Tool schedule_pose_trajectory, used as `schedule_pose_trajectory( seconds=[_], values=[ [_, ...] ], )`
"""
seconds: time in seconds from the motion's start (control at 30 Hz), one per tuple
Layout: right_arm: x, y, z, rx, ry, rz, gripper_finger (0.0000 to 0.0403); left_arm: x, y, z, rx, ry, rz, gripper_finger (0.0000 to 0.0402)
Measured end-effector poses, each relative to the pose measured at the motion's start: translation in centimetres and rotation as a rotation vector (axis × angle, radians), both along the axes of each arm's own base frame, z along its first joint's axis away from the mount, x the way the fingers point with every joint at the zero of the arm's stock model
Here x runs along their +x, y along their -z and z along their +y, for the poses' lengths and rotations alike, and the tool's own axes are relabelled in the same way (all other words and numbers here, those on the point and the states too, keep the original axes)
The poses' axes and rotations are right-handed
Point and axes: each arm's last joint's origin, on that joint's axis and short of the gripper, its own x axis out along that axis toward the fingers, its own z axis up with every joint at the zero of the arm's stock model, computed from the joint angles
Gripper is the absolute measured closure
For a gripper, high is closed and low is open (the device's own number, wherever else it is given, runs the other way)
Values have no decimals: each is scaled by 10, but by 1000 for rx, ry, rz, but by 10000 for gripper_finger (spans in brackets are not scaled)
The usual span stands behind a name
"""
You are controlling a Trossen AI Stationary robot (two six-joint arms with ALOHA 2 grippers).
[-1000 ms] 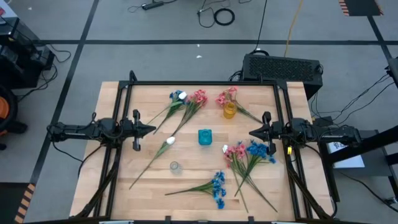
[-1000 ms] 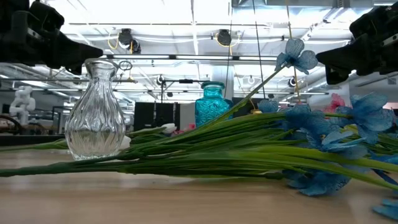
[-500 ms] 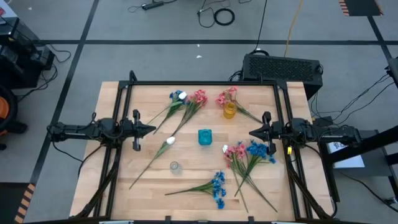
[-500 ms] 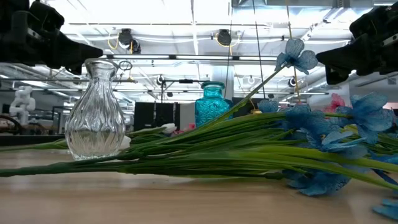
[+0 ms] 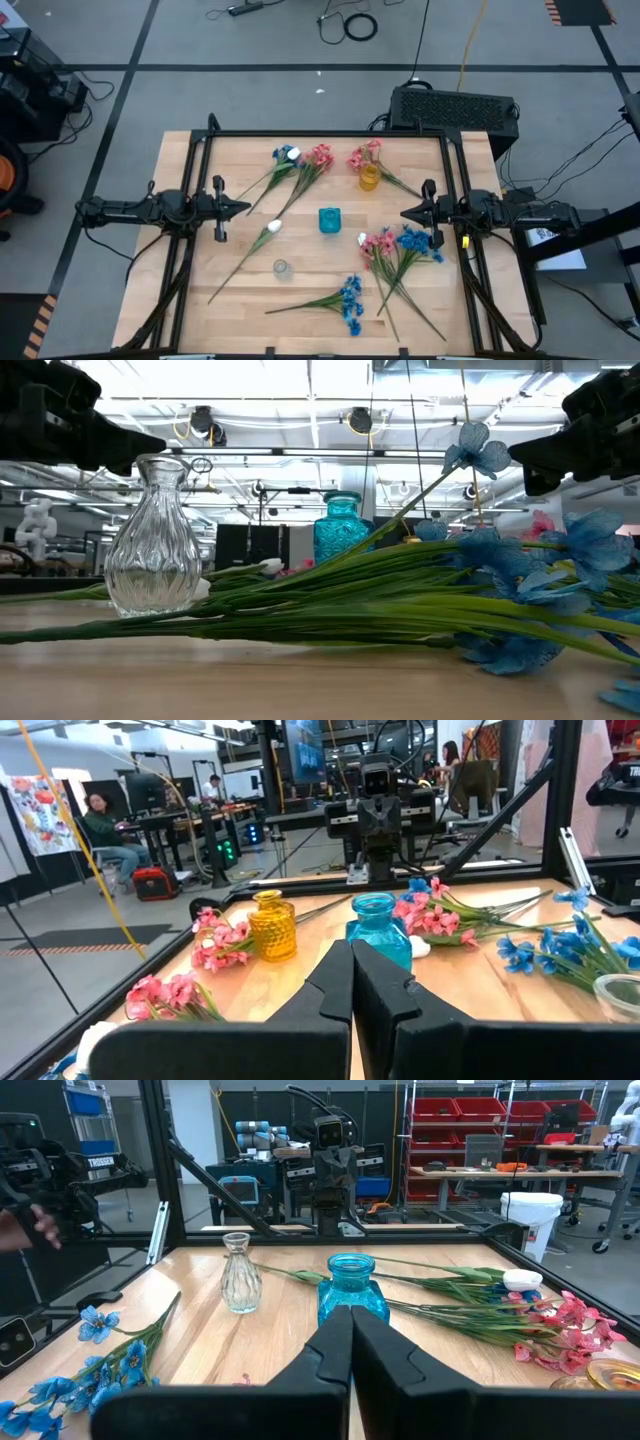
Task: Sort flowers into vase by color
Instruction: Put the top white tulip into the yellow vase
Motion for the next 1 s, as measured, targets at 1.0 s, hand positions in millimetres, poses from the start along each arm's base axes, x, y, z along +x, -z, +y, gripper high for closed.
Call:
schedule_pose_trajectory(
  seconds=[1.0],
  values=[
    [0, 0, 0, 0, 0, 0, 403, 0, 0, 0, -181, 4, -15, 400]
  ],
)
